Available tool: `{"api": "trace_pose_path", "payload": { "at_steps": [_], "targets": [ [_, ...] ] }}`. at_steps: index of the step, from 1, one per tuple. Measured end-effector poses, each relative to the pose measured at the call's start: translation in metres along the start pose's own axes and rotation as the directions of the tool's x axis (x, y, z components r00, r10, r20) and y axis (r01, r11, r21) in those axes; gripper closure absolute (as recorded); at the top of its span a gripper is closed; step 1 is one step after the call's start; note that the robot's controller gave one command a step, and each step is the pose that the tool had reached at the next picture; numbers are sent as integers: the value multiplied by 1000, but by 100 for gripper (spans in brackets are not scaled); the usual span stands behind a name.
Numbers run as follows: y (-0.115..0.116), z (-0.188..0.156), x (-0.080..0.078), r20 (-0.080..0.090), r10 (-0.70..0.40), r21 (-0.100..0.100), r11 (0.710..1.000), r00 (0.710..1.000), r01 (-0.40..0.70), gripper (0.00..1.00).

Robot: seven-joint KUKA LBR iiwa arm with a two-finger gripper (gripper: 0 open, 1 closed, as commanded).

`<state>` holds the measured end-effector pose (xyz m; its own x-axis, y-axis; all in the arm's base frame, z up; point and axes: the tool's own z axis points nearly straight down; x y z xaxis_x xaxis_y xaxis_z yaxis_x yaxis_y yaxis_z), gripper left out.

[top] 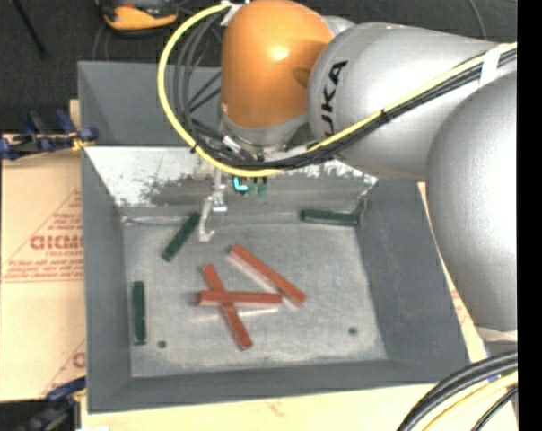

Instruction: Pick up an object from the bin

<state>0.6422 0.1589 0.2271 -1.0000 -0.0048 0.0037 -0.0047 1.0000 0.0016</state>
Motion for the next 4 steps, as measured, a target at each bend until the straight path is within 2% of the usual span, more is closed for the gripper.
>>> {"api": "trace_pose_path", "payload": {
  "at_steps": [1,2,3,4],
  "targets": [
    [-1,-5,-2,8,2,-1,1000,1000,-2,0],
    [-8,46,6,13,13,-2,1000,1000,-13,0],
    [-10,112,-6,12,-120,3,993,993,120,0],
    [-8,146,-8,9,-165,-2,986,986,165,100]
  ]
}}
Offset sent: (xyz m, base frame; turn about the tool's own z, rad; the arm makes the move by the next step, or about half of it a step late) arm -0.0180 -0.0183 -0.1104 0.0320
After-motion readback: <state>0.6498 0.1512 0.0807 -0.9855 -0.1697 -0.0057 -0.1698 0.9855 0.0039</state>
